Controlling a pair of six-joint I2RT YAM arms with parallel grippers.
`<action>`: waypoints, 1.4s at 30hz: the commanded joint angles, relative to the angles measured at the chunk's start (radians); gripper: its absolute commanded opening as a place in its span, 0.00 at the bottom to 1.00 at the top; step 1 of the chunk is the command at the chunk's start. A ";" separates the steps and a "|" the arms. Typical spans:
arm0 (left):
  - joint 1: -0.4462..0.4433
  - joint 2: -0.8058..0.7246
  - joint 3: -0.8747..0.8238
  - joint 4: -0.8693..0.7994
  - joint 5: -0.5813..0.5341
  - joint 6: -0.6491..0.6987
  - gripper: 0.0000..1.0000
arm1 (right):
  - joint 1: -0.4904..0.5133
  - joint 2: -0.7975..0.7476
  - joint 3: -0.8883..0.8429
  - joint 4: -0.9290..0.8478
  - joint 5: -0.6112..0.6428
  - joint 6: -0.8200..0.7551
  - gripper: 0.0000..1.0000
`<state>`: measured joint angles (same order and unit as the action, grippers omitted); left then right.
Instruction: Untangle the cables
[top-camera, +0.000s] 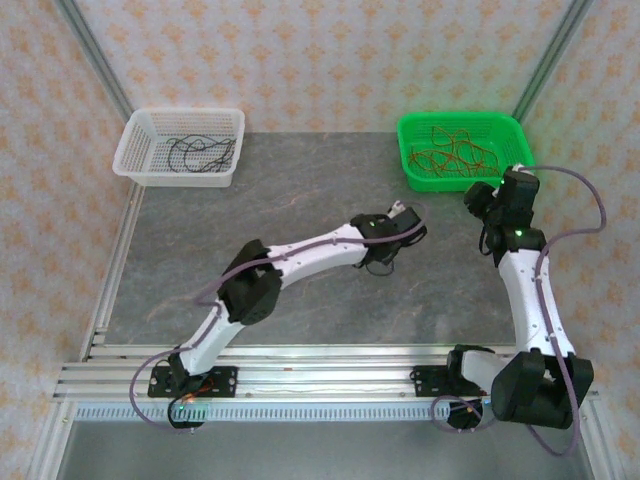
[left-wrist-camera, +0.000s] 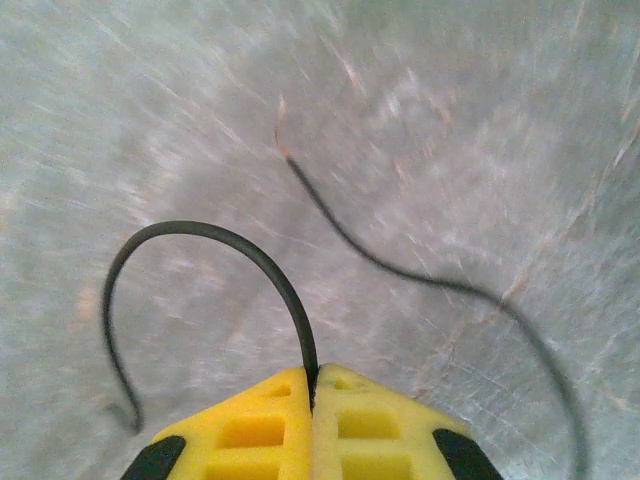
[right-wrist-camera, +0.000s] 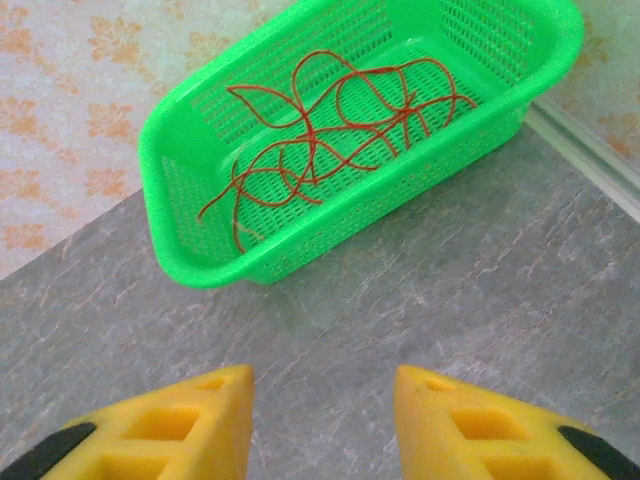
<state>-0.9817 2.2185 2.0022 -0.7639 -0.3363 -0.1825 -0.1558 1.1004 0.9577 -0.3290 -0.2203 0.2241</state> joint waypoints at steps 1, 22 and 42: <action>0.014 -0.140 0.036 -0.046 -0.117 -0.006 0.00 | 0.009 -0.048 -0.037 0.003 -0.075 0.006 0.41; 0.463 -0.259 0.271 0.027 -0.115 0.139 0.00 | 0.452 -0.118 -0.180 0.081 -0.043 0.153 0.42; 0.936 -0.041 0.336 0.413 0.036 0.178 0.00 | 0.772 0.069 -0.176 0.112 0.119 0.273 0.42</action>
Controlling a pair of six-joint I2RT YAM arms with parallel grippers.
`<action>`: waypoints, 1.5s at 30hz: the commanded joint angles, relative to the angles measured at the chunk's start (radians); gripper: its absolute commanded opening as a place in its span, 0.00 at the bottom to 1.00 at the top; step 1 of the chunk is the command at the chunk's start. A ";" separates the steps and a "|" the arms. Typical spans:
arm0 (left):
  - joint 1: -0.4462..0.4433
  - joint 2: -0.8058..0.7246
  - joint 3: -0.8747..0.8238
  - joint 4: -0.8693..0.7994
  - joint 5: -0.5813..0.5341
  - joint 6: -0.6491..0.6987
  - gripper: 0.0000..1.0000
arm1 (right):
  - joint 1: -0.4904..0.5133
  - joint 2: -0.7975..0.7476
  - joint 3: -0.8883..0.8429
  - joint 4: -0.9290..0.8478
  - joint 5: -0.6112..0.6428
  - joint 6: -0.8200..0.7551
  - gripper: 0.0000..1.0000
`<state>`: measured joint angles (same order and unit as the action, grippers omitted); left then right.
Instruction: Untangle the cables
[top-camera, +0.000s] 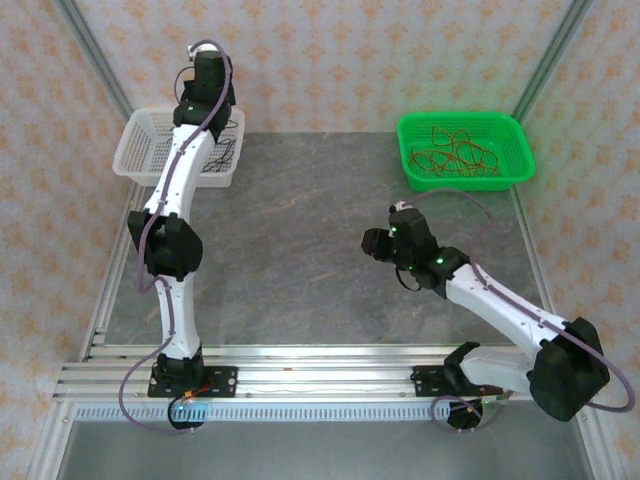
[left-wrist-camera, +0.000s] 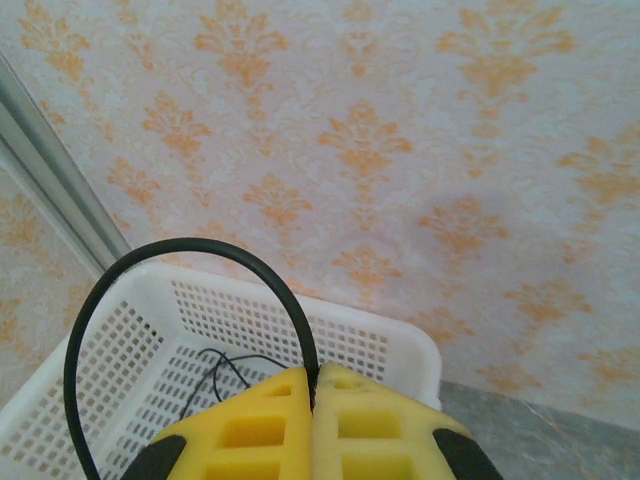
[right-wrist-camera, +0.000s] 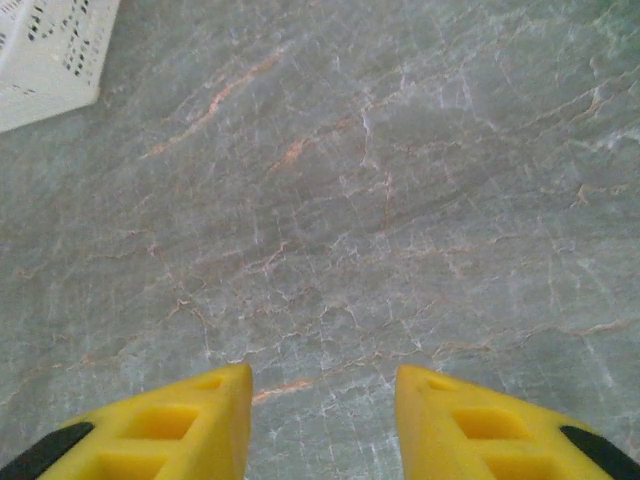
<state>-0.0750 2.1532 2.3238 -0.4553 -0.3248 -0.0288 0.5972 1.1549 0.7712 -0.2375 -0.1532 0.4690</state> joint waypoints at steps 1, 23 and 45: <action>0.043 0.038 0.013 0.117 0.028 0.024 0.00 | 0.026 0.020 0.008 0.021 0.054 0.035 0.42; 0.162 0.204 -0.223 0.215 0.237 -0.149 0.03 | 0.103 0.150 0.076 -0.020 0.104 0.064 0.41; 0.164 -0.060 -0.301 0.151 0.301 -0.188 0.77 | 0.108 0.031 0.016 -0.050 0.132 0.076 0.41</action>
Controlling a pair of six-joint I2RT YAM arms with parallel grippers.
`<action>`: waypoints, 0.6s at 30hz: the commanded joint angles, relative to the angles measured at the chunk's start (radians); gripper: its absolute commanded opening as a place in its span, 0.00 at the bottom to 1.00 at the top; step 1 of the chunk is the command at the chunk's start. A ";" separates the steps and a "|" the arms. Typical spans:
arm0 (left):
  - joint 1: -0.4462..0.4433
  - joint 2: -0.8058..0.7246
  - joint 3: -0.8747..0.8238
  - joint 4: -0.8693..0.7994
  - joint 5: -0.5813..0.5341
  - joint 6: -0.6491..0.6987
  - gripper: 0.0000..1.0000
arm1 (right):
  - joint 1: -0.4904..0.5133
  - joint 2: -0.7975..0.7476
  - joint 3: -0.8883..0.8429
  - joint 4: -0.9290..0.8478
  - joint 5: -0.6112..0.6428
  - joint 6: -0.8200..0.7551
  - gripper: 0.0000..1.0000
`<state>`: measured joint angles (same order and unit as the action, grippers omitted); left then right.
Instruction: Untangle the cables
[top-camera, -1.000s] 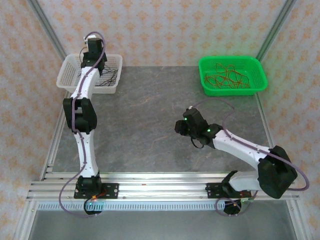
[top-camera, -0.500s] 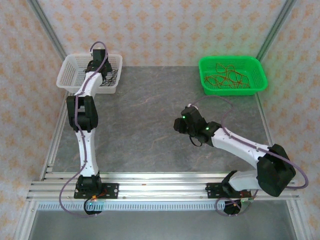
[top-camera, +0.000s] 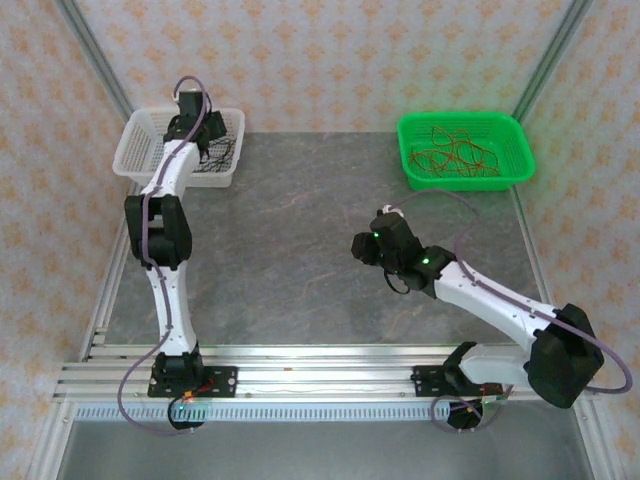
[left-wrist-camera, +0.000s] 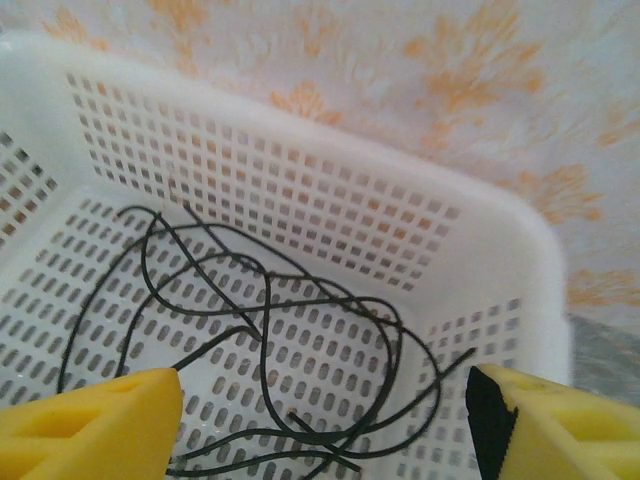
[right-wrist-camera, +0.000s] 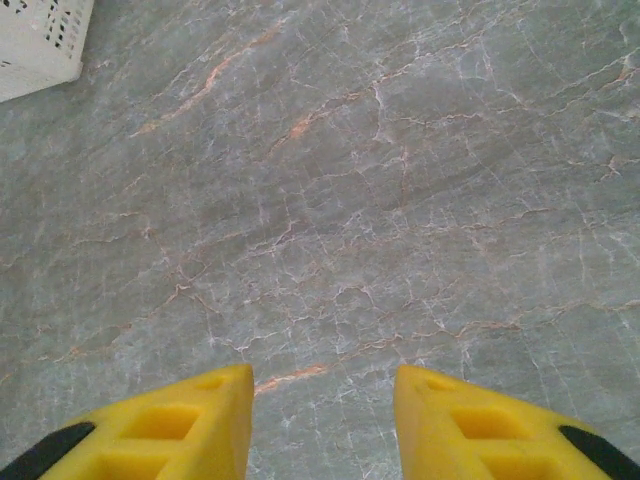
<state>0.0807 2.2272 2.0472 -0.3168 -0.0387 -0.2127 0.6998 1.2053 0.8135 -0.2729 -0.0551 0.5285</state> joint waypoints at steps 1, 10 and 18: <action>0.008 -0.165 -0.047 0.024 0.019 -0.003 0.77 | 0.006 -0.020 -0.031 -0.014 0.034 0.015 0.41; 0.009 -0.608 -0.510 0.245 0.036 -0.015 0.77 | 0.006 0.022 -0.060 0.020 0.109 -0.061 0.42; 0.008 -1.097 -1.247 0.583 -0.086 -0.125 0.76 | -0.032 -0.049 -0.139 0.273 0.427 -0.355 0.47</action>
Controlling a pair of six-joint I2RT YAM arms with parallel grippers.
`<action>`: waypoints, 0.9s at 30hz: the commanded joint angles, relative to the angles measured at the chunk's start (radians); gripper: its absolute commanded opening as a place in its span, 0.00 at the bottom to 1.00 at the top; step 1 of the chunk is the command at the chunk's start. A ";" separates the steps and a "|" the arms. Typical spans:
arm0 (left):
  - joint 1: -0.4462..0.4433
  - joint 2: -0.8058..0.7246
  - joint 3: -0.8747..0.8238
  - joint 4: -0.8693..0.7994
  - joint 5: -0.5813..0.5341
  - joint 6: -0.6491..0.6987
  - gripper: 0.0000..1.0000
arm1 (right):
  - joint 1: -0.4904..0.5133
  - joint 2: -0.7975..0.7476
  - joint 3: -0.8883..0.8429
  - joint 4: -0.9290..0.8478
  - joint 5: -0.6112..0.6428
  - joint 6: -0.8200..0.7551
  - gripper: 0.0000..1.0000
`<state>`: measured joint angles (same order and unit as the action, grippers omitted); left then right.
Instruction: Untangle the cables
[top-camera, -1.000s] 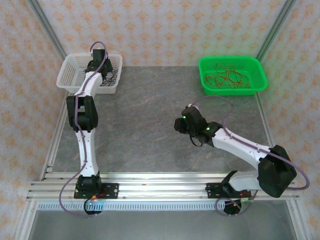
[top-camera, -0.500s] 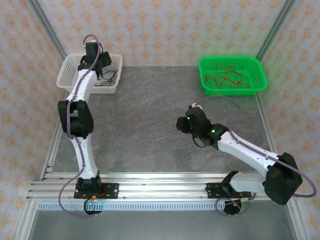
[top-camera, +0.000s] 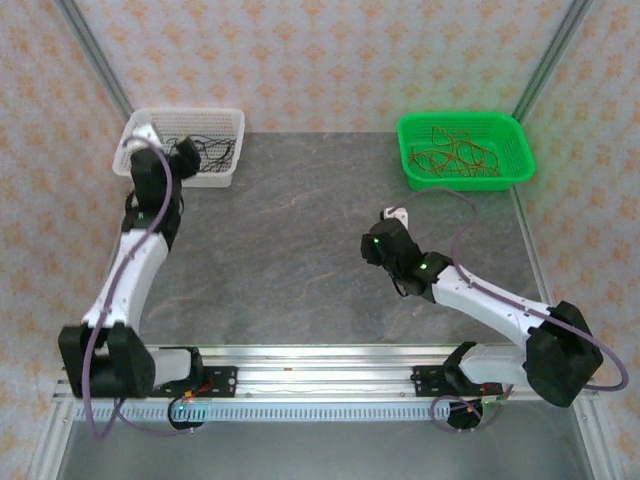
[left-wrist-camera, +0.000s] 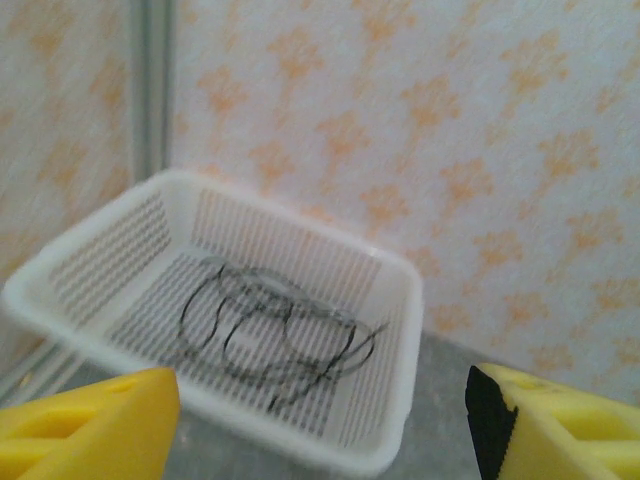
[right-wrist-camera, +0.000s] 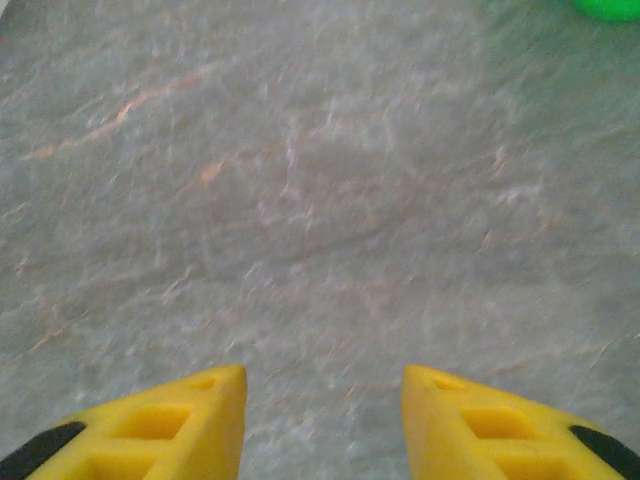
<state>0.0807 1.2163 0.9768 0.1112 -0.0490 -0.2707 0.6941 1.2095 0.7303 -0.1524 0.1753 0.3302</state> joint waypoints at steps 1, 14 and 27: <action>0.008 -0.123 -0.252 0.191 -0.094 -0.075 0.76 | -0.046 -0.066 -0.085 0.212 0.224 -0.187 0.49; 0.007 -0.052 -1.001 1.217 -0.145 0.036 0.78 | -0.375 -0.107 -0.617 1.238 0.129 -0.448 0.55; -0.009 0.343 -0.839 1.408 0.057 0.180 0.80 | -0.618 0.323 -0.612 1.641 -0.177 -0.423 0.51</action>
<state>0.0803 1.5360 0.0578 1.4601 -0.0685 -0.1463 0.0921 1.5005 0.0471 1.4078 0.0830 -0.0799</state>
